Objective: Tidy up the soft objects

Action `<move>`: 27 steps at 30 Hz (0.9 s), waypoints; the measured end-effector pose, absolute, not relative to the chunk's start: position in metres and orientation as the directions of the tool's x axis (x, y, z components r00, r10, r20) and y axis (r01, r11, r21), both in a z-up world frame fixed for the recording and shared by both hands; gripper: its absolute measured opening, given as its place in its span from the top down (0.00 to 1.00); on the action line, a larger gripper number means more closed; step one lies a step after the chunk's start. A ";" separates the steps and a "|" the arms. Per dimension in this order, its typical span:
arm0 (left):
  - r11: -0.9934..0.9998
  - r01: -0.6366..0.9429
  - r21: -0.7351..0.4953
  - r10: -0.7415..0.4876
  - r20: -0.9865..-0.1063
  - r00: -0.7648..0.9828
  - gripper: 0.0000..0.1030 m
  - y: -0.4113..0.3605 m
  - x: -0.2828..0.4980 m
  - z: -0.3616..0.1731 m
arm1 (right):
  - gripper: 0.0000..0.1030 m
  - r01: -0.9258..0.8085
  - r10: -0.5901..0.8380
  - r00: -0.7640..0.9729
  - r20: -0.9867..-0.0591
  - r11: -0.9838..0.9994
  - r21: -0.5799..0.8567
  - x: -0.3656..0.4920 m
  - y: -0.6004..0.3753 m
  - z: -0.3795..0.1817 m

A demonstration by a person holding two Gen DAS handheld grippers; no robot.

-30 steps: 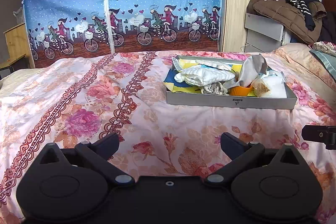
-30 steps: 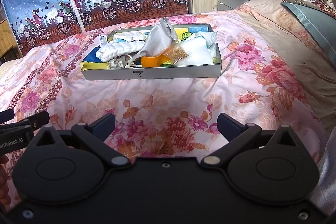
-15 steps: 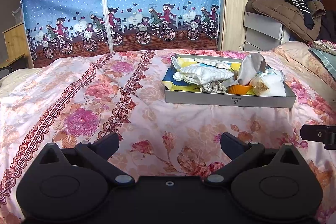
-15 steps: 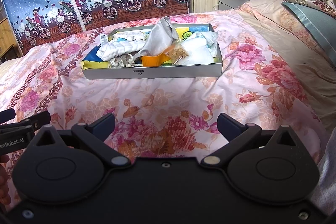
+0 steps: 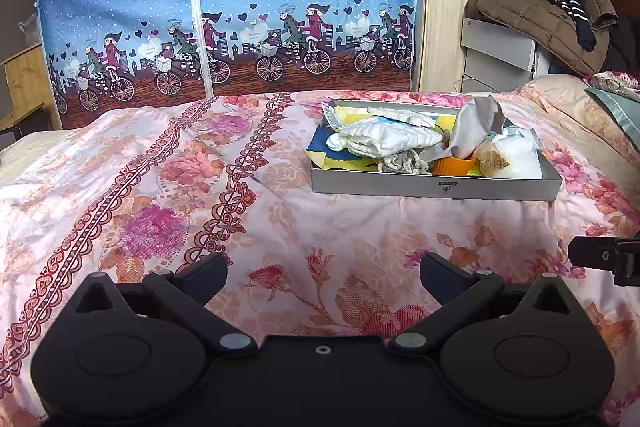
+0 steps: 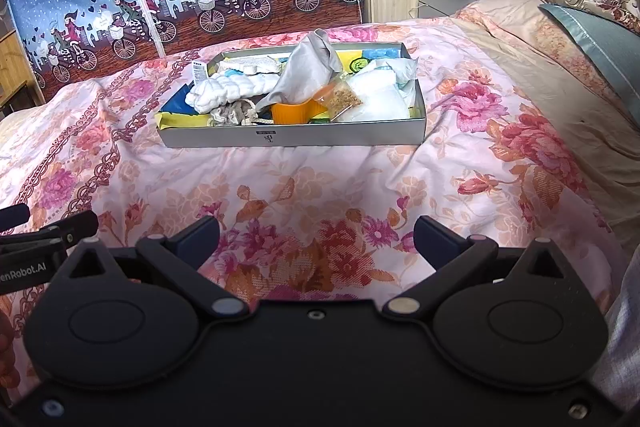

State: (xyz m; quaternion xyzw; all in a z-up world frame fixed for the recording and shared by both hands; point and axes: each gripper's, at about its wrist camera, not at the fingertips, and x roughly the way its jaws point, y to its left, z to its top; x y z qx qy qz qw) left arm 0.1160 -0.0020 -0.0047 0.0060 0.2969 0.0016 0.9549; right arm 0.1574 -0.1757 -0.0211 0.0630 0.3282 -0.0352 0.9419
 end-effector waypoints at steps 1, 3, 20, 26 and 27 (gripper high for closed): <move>1.000 0.001 0.015 0.008 -0.566 0.824 0.01 -0.002 0.115 -0.004 | 0.00 0.108 -0.025 0.782 -0.623 0.990 0.095 0.158 -0.176 -0.021; 1.000 0.003 0.016 0.007 -0.564 0.825 0.01 -0.002 0.116 -0.004 | 0.00 0.108 -0.025 0.782 -0.623 0.990 0.095 0.157 -0.175 -0.021; 0.999 0.024 0.021 -0.008 -0.566 0.824 0.01 -0.005 0.116 -0.002 | 0.00 0.104 -0.023 0.780 -0.626 0.990 0.094 0.157 -0.174 -0.022; 1.000 0.017 0.011 -0.008 -0.567 0.824 0.01 -0.003 0.117 -0.001 | 0.00 0.105 -0.023 0.779 -0.626 0.990 0.093 0.158 -0.174 -0.022; 1.000 0.015 0.008 -0.008 -0.568 0.823 0.01 -0.003 0.117 -0.001 | 0.00 0.105 -0.023 0.779 -0.626 0.990 0.093 0.158 -0.174 -0.022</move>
